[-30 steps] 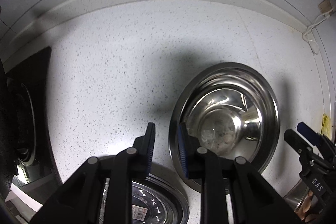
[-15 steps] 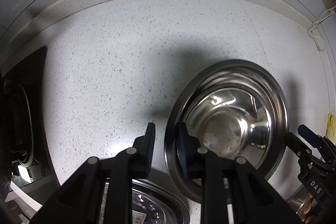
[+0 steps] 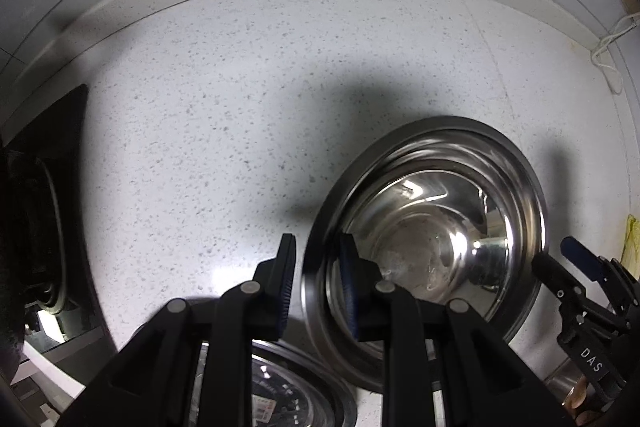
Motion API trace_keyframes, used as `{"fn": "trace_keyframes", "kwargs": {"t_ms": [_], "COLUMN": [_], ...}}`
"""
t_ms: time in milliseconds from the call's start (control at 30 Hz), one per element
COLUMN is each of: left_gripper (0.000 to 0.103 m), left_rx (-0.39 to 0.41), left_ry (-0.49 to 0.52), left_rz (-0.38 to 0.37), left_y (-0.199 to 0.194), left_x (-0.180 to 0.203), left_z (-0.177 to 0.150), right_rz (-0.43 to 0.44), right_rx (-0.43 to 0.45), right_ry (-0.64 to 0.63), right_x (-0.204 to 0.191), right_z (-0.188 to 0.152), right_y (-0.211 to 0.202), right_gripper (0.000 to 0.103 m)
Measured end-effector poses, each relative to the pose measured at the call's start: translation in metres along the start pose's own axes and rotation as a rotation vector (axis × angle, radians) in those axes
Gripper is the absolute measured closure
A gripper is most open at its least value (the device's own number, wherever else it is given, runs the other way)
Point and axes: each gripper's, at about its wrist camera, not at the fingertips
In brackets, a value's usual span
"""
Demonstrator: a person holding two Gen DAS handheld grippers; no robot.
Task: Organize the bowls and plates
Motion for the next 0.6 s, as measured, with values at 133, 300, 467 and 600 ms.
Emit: {"fn": "trace_keyframes", "kwargs": {"t_ms": [133, 300, 467, 600], "left_gripper": [0.081, 0.081, 0.081, 0.081], "left_rx": [0.012, 0.012, 0.009, -0.010], "left_ry": [0.029, 0.052, 0.073, 0.072], "left_rz": [0.049, 0.112, 0.150, 0.162], "left_y": [-0.009, -0.010, -0.009, 0.000], "left_x": [0.002, 0.011, 0.020, 0.022], "left_z": [-0.001, -0.002, 0.001, 0.002], "right_rz": [0.010, 0.017, 0.014, 0.006], "right_rx": [0.000, -0.004, -0.004, -0.010], "right_ry": [-0.002, -0.006, -0.011, -0.011], "right_x": [0.001, 0.000, -0.001, -0.001], "right_z": [-0.002, -0.003, -0.004, -0.005], "right_y": [-0.002, -0.001, -0.003, -0.001], "right_gripper": [0.053, 0.053, 0.053, 0.053]}}
Point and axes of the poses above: each gripper's, at about its wrist camera, not at the fingertips, and y roughly the way its jaws point, x to its right, z to its top
